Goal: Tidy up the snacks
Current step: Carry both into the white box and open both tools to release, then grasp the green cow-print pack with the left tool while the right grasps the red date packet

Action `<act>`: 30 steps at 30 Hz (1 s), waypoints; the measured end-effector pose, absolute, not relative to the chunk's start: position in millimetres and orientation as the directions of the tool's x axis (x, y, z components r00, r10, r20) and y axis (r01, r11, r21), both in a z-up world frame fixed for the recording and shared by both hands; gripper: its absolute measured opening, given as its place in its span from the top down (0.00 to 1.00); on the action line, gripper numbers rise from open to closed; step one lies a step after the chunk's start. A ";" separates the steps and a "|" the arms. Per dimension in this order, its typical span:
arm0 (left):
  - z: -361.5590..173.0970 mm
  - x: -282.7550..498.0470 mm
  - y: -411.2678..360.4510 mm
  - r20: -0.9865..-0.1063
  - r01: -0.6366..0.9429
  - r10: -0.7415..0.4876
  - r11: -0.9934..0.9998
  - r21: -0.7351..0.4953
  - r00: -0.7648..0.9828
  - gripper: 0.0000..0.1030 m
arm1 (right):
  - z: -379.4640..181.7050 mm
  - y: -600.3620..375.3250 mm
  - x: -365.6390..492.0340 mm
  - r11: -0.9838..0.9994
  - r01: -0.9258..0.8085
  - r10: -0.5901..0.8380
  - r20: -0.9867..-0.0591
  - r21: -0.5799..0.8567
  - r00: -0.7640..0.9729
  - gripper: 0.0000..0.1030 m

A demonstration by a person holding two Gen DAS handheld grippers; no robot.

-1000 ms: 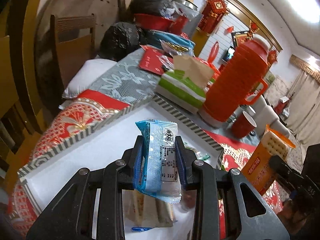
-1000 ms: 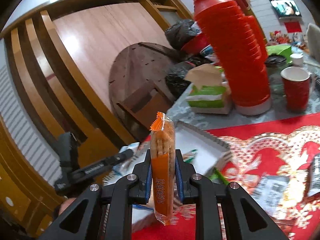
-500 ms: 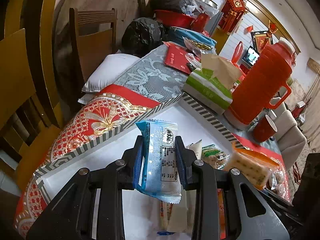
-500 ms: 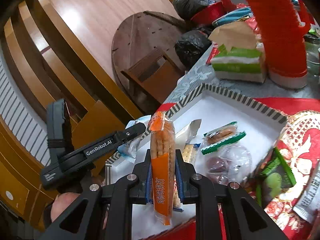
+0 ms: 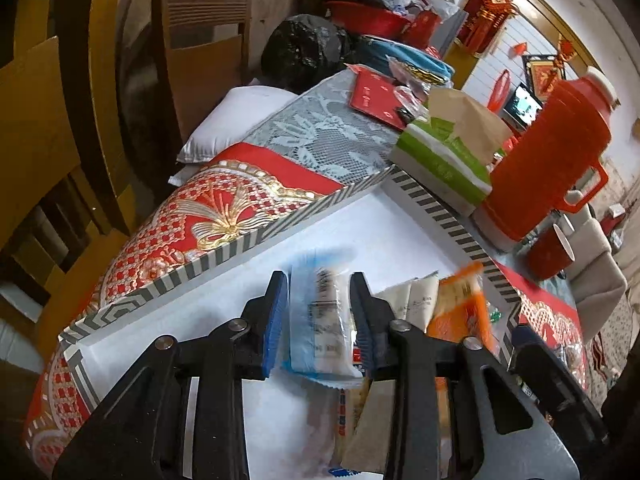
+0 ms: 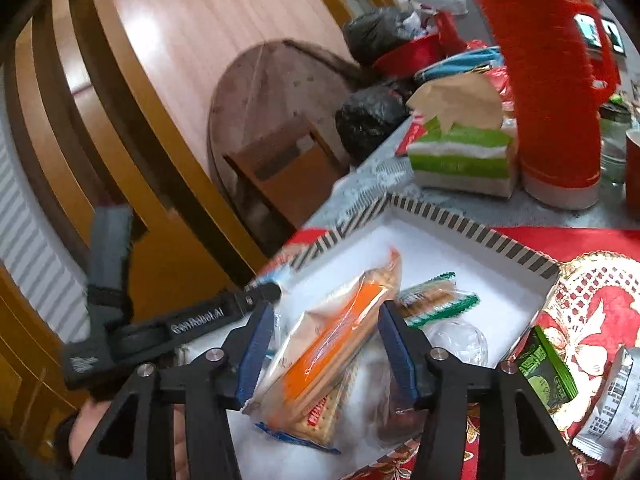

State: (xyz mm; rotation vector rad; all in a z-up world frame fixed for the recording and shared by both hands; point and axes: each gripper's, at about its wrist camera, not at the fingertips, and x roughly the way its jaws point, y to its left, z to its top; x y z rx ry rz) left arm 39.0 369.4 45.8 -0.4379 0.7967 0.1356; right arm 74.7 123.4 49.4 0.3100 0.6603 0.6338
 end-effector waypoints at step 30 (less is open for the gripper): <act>86.4 10.8 177.4 -0.603 0.320 -0.394 0.918 -0.233 0.694 0.35 | 58.9 -194.8 5.0 0.855 0.046 0.193 -0.400 0.516 0.896 0.34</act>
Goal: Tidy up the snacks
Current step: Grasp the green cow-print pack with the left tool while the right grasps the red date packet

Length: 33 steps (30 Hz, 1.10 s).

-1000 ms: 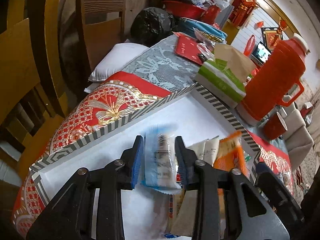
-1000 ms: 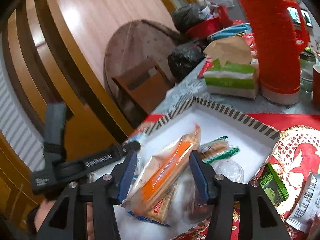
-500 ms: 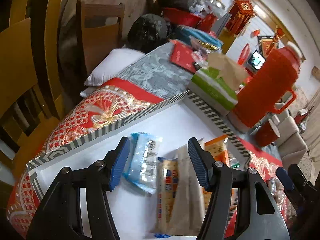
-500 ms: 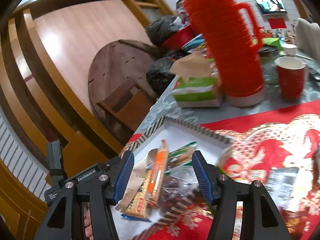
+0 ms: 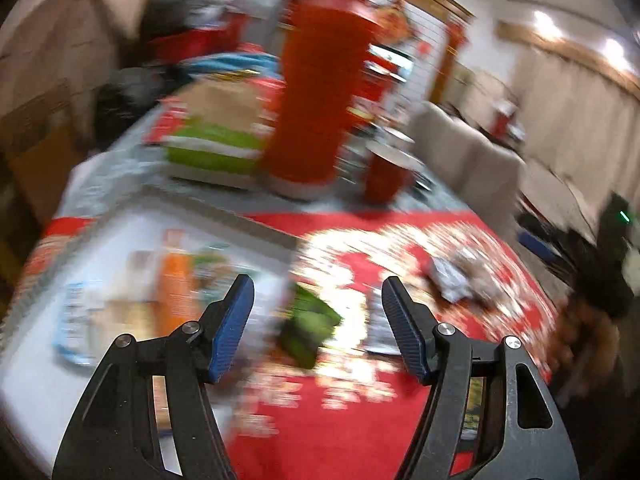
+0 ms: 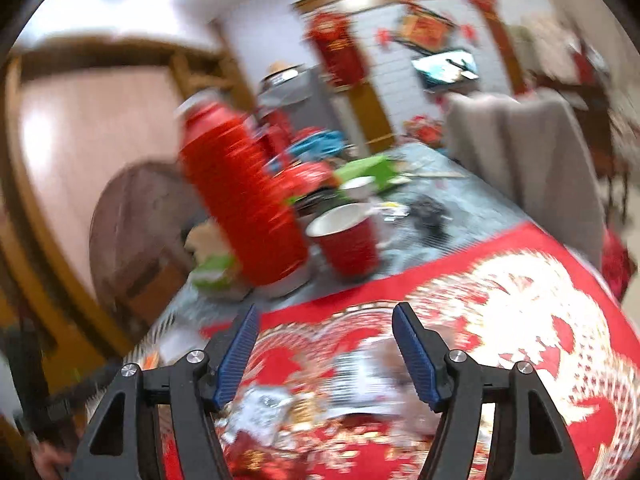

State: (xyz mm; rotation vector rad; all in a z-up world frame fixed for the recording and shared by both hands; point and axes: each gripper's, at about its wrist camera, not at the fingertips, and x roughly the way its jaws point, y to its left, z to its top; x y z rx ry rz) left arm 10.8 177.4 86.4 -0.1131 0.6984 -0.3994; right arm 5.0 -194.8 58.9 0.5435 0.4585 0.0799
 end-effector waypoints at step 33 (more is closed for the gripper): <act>26.6 49.2 133.7 -0.715 0.379 -0.368 0.912 -0.154 0.594 0.35 | 42.2 -241.8 -3.6 0.737 0.186 0.182 -0.455 0.650 0.871 0.34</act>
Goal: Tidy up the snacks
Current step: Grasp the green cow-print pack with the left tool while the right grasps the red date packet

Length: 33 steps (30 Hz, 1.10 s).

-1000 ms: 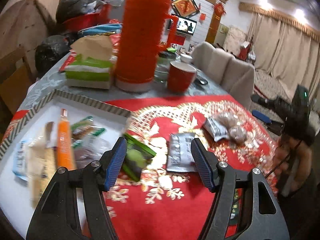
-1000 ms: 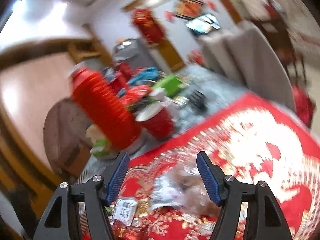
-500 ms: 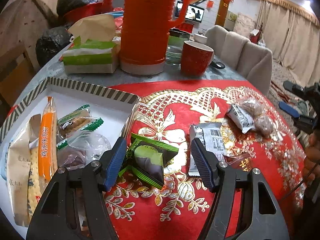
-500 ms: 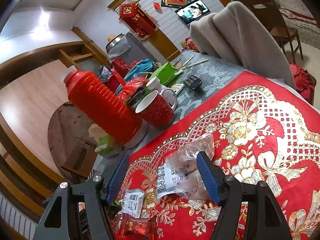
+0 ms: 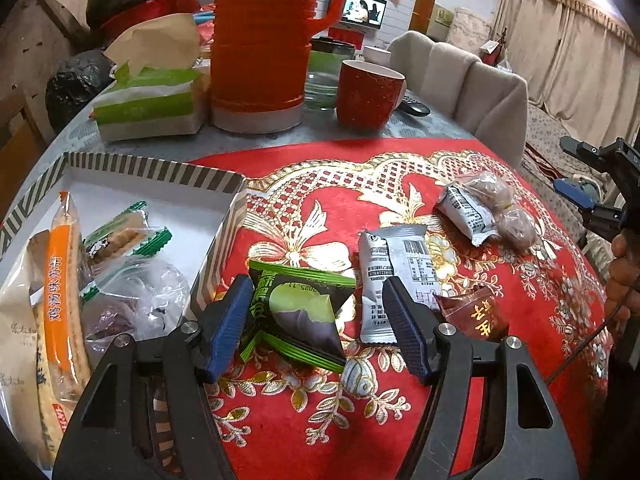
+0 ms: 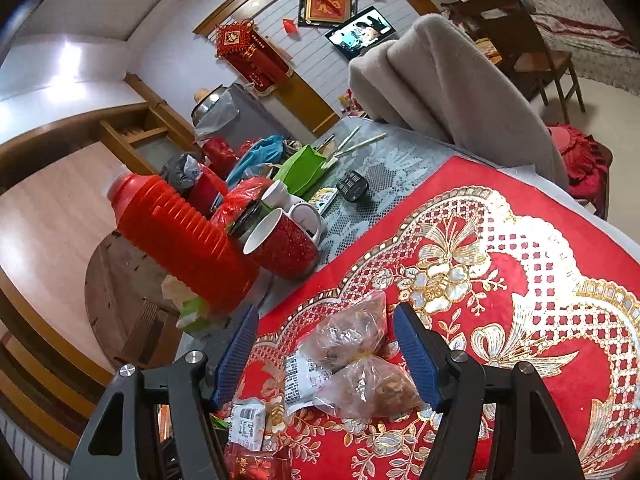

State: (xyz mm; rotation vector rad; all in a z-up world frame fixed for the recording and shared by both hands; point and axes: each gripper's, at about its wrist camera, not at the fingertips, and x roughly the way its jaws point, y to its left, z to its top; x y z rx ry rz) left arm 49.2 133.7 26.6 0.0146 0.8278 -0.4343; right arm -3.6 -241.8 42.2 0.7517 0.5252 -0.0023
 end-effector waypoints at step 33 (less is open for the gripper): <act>33.4 33.9 151.5 -0.697 0.337 -0.343 0.929 -0.153 0.629 0.64 | -3.4 -64.2 24.2 0.842 -0.528 0.424 -0.744 0.114 0.516 0.67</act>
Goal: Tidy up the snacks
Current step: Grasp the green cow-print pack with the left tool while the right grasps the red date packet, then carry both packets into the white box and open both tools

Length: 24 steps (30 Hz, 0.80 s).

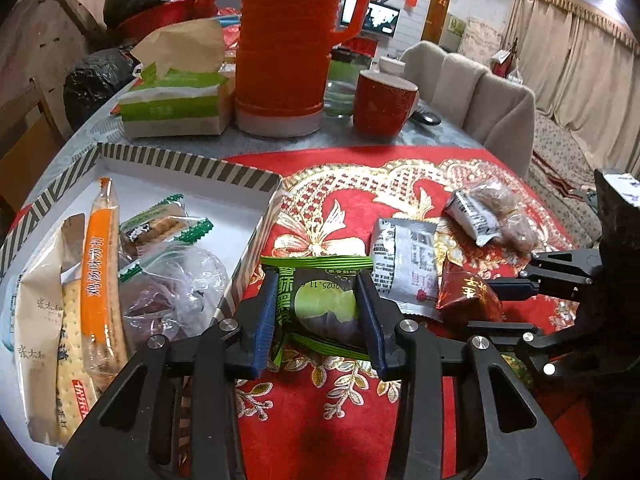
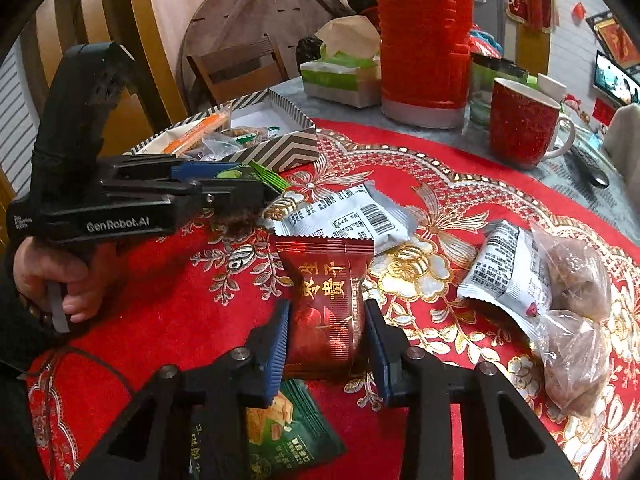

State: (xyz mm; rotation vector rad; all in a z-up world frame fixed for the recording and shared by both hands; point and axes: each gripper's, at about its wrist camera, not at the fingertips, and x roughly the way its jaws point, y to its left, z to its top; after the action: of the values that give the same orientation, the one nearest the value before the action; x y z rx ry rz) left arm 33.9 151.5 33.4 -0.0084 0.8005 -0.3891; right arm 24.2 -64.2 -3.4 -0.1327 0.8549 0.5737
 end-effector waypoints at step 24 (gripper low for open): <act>54.8 11.1 149.1 -0.627 0.404 -0.458 0.883 -0.239 0.630 0.64 | 21.1 -95.7 18.8 0.946 -0.270 0.322 -0.606 0.179 0.727 0.67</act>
State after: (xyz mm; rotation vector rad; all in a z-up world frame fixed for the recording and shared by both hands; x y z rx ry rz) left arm 11.1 149.1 54.8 -0.0779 0.7397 -0.4945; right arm 18.8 -95.7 21.1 0.0801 0.6828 0.3267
